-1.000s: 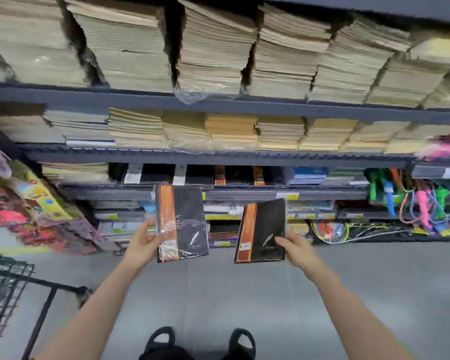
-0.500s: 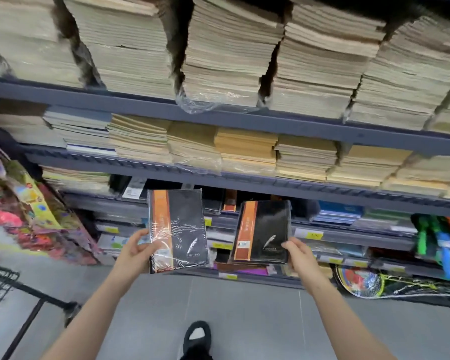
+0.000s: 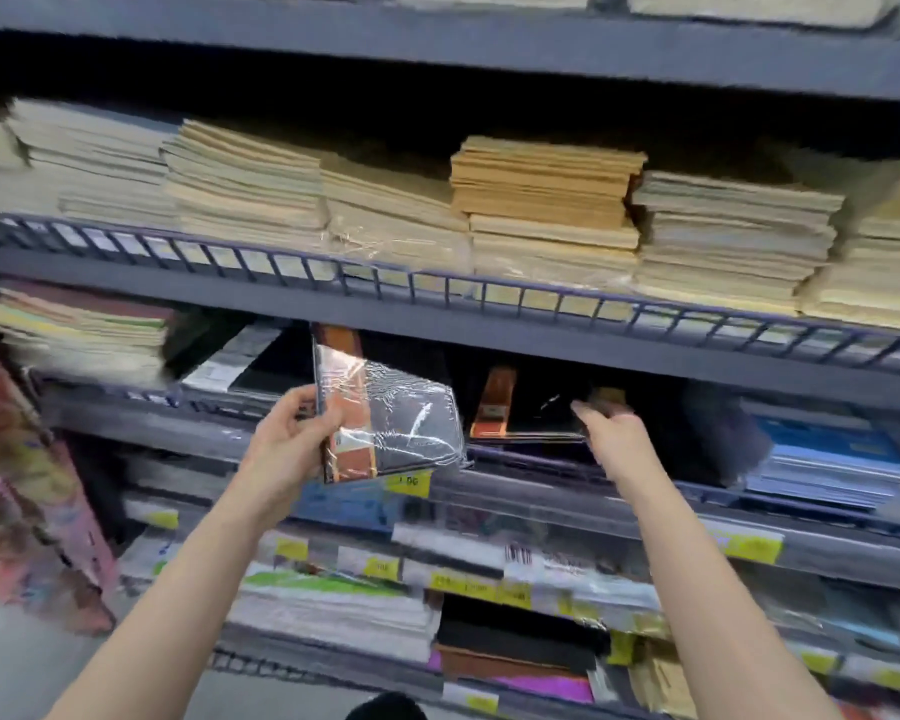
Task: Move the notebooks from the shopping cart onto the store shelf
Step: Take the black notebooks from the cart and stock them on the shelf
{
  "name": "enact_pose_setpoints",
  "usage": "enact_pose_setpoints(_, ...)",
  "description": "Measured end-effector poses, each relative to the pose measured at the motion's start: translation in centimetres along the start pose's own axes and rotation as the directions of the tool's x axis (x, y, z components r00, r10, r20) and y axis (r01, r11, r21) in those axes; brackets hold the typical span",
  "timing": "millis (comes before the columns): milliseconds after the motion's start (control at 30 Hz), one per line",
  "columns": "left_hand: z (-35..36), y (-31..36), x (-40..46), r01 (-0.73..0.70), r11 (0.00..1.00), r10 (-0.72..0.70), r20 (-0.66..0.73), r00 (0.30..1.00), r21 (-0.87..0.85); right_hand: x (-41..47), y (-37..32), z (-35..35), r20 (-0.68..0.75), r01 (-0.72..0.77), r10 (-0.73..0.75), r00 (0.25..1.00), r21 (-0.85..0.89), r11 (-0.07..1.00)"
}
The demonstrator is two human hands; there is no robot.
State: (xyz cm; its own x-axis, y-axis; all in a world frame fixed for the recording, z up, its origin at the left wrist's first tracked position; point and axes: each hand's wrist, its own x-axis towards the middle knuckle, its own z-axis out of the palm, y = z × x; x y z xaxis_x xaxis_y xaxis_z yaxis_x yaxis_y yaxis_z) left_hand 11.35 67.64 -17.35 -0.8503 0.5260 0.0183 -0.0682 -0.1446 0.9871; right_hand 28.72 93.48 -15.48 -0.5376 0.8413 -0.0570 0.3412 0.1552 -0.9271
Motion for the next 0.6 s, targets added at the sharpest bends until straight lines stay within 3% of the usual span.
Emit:
enact_pose_setpoints(100,0.3,-1.7,1.4,-0.097,0.992,0.101,0.044,0.994,-0.081,1.3,2.1,0.2,-0.075,0.179,-0.212,0.974,-0.315,0.932)
enact_pose_setpoints(233,0.1,-3.0,2.5,-0.183,0.980,0.188,0.077,0.979,-0.074,-0.6,3.1,0.5,-0.051,0.281,-0.361,0.931,-0.532,0.799)
enact_pose_setpoints(367,0.6,-3.4,2.0,-0.161,0.985,0.166,0.076,0.983,-0.066,-1.7,3.9,0.2,0.018,0.426,-0.492,0.870,-0.529,0.734)
enact_pose_setpoints(600,1.5,-2.4,0.8,-0.167,0.985,0.171,0.102,0.980,-0.044,-1.3,4.7,-0.3,0.105,0.540,-0.563,0.820,-0.468,0.699)
